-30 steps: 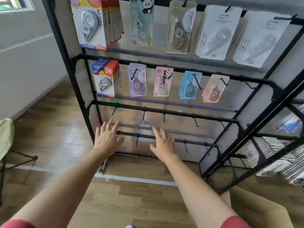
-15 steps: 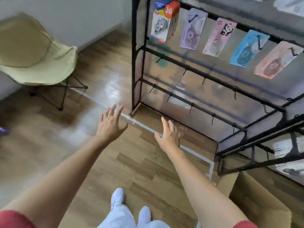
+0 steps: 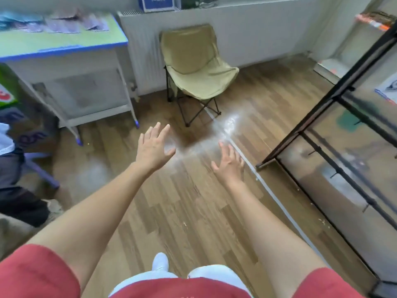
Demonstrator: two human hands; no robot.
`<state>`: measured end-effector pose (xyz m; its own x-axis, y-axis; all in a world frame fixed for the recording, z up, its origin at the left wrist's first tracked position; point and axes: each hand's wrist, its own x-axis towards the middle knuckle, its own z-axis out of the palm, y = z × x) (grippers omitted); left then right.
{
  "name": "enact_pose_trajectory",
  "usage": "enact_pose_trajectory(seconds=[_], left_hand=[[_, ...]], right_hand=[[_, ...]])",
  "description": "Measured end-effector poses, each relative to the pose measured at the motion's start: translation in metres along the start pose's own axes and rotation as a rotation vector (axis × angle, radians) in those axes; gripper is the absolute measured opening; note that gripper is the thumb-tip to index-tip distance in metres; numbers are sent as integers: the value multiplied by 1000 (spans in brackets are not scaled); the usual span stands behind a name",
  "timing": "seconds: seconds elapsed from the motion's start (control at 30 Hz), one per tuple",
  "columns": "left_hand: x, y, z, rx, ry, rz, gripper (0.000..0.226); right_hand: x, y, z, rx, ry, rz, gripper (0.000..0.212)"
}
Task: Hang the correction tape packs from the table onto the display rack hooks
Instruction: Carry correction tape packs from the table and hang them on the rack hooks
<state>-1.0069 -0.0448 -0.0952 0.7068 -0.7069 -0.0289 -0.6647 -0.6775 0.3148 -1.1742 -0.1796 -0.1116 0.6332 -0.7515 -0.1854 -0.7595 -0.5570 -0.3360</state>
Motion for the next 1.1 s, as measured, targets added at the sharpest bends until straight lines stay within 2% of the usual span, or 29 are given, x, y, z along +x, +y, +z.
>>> enact_pose_trajectory(seconds=[0.13, 0.3, 0.6, 0.87, 1.1], left_hand=[[16, -83, -30, 22, 23, -96, 71], [42, -149, -47, -22, 34, -214, 71], [153, -245, -75, -34, 84, -369, 70], [251, -316, -113, -47, 112, -518, 67], [327, -385, -136, -65, 171, -586, 70]], right_hand=[[28, -87, 27, -12, -41, -102, 72], [75, -163, 46, -48, -98, -217, 72], [208, -284, 78, -36, -138, -338, 72], [323, -390, 79, -58, -184, -455, 68], [405, -479, 91, -22, -130, -543, 68]])
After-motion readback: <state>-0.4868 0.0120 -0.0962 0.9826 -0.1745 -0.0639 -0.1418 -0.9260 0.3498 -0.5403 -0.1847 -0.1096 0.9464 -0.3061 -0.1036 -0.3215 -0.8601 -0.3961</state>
